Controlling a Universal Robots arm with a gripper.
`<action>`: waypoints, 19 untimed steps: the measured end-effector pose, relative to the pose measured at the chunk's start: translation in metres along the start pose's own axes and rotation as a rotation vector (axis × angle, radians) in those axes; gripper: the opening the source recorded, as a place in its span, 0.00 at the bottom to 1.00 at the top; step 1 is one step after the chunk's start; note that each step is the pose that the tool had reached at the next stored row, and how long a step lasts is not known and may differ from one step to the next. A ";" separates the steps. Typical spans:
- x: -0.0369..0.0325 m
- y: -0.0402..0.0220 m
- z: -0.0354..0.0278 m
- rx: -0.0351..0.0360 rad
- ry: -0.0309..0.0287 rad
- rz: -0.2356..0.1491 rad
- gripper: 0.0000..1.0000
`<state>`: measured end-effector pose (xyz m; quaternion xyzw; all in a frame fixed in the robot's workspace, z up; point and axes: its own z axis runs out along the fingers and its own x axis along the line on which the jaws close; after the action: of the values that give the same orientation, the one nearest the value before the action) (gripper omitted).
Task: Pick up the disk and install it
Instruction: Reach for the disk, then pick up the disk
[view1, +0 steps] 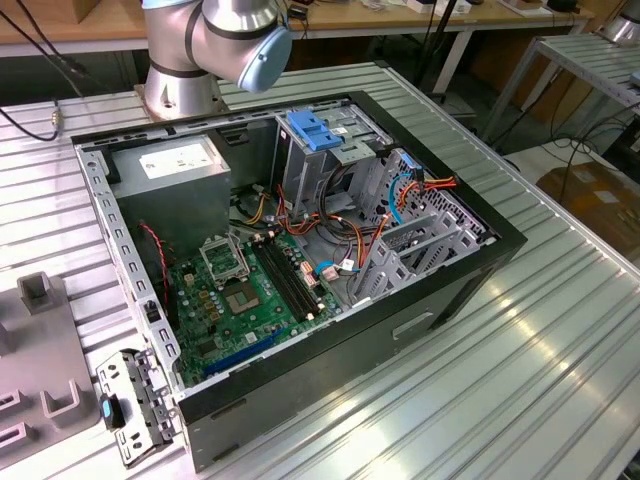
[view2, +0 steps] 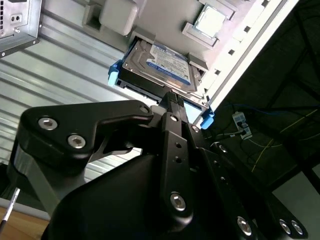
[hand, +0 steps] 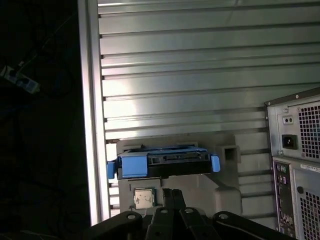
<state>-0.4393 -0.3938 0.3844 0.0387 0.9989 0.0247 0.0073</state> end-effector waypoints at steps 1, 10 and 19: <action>0.0000 0.0000 0.0000 0.0000 0.0001 0.000 0.11; 0.0153 0.0040 0.0001 0.0000 0.0001 0.000 0.11; 0.0363 0.0142 0.0011 0.0000 0.0016 0.000 0.11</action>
<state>-0.4745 -0.3768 0.3836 0.0388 0.9989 0.0247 0.0065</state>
